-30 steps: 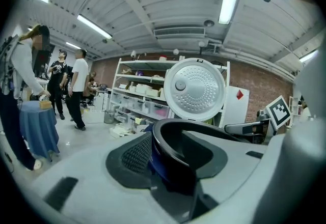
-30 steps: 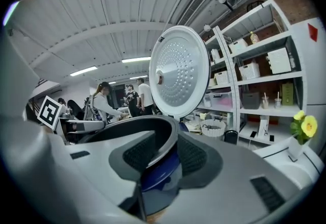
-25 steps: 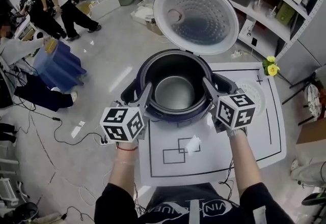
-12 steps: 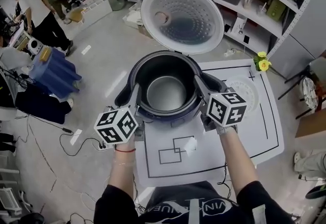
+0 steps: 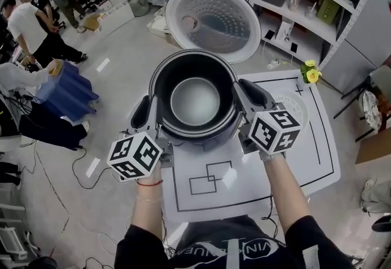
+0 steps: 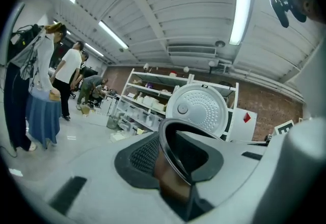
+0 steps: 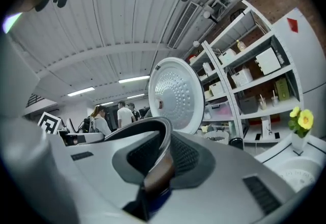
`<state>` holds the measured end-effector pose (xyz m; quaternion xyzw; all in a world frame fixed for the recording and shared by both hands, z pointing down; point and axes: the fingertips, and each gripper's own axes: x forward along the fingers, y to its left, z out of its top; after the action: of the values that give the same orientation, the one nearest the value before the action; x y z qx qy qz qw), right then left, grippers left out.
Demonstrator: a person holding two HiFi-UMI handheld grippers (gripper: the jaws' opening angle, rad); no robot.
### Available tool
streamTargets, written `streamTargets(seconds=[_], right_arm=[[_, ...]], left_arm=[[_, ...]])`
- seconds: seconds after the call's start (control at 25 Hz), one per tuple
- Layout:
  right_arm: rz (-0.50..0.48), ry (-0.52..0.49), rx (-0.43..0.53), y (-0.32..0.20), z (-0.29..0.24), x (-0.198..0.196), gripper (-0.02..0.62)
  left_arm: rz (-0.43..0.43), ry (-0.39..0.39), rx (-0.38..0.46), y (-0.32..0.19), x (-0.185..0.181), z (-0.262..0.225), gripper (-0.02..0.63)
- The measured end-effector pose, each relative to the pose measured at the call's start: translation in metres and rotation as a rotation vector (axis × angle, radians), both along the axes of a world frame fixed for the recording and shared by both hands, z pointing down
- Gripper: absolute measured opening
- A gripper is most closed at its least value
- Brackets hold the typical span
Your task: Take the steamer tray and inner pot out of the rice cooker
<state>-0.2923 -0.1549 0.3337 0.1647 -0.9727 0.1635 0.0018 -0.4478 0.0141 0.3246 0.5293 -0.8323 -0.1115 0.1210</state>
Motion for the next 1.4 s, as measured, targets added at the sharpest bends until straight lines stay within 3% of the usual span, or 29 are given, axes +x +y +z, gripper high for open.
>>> streamTargets(seconds=[0.36,0.72,1.08,1.4], right_arm=[[-0.014,-0.121,0.052,0.007,-0.055,0.019,0.064],[0.035,-0.170,0.081,0.002,-0.079,0.065,0.064],[0.135,-0.201,0.081,-0.018,-0.091,0.135,0.064],[0.304,-0.167,0.086,-0.049,-0.077,0.228,0.064]], left_arm=[[-0.028,-0.079,0.124,0.009,0.019,-0.062,0.097],[0.015,-0.129,0.213,-0.002,0.060,-0.102,0.095],[0.123,-0.125,0.263,-0.036,0.118,-0.119,0.095],[0.299,-0.068,0.246,-0.096,0.189,-0.099,0.095]])
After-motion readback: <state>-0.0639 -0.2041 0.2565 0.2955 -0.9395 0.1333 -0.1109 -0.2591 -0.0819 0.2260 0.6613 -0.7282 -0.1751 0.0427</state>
